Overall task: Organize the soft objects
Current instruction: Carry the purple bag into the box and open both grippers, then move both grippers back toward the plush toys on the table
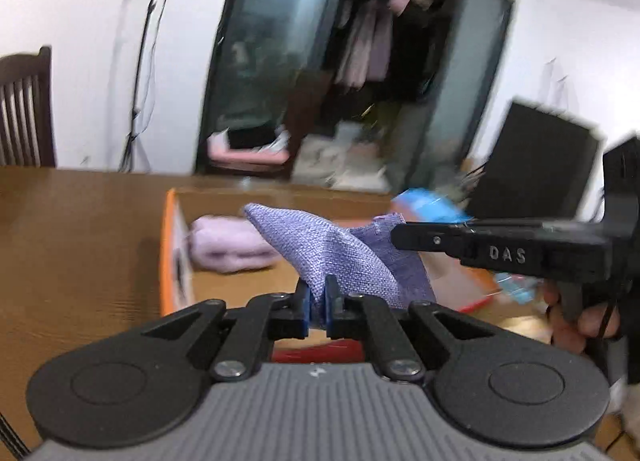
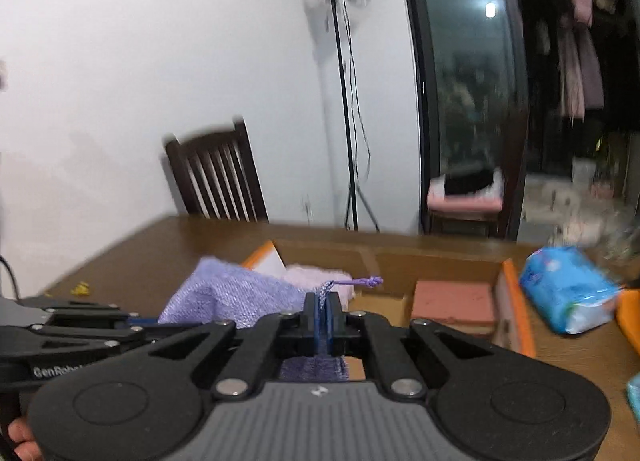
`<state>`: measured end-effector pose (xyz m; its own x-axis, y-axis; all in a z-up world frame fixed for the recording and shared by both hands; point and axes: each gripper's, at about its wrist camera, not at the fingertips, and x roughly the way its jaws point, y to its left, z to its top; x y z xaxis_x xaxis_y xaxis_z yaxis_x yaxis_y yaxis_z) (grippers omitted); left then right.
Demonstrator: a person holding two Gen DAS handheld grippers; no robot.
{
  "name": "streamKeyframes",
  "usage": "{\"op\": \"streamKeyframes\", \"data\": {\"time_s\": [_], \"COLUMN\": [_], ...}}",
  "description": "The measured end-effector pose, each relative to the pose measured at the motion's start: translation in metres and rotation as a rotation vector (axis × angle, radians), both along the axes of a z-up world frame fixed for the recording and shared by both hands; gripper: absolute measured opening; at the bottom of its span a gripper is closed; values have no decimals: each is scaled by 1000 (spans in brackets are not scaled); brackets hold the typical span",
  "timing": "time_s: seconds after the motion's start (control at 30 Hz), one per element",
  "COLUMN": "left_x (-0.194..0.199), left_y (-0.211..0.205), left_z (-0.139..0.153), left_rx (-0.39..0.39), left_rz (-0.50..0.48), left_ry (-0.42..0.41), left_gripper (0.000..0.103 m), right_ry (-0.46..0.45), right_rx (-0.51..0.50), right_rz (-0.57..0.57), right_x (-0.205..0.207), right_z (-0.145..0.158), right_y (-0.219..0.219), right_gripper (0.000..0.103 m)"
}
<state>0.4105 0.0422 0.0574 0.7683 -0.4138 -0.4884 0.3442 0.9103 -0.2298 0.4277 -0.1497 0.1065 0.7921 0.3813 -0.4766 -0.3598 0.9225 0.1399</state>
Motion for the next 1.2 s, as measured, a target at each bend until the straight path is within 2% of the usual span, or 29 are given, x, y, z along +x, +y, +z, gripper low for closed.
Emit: {"op": "streamKeyframes", "data": {"time_s": [0.1,0.17,0.2,0.27,0.33,0.43,0.5,0.63,0.7,0.77,0.9,1.0,1.07,1.13,1.2], "left_x": [15,14,11,5,1,3,5,-1,-4,-9,-34,-63,-83,-105,-123], "left_y": [4,9,11,13,17,24,26,24,25,27,27,15,4,-6,-15], "left_z": [-19,-30,-33,-32,-28,-21,-20,-16,-12,-4,18,25,26,26,23], "left_rx": [31,18,16,24,28,25,13,43,50,50,16,39,54,55,47], "left_rz": [49,57,62,49,47,70,68,61,80,105,121,91,70,42,26], "left_ry": [24,40,46,16,4,-15,-15,-38,-51,-69,-102,-129,-139,-144,-140], "left_gripper": [10,23,34,43,58,63,63,71,75,75,81,83,85,87,89], "right_ry": [118,171,200,226,247,258,253,245,230,204,75,11,-31,-65,-70], "right_rx": [-7,-12,-21,-45,-64,-60,-44,-12,14,36,34,67,67,65,51], "right_rz": [-2,-1,6,46,70,83,72,51,44,39,16,-35,-68,-116,-156], "right_x": [48,61,65,69,67,63,62,52,42,31,-17,-52,-77,-102,-122], "right_z": [-27,-44,-51,-61,-71,-79,-78,-72,-64,-51,-11,10,16,16,8], "right_y": [19,29,34,47,56,57,53,42,34,25,-7,-39,-57,-73,-84], "right_gripper": [4,4,5,7,11,13,13,15,17,17,39,42,46,55,56]}}
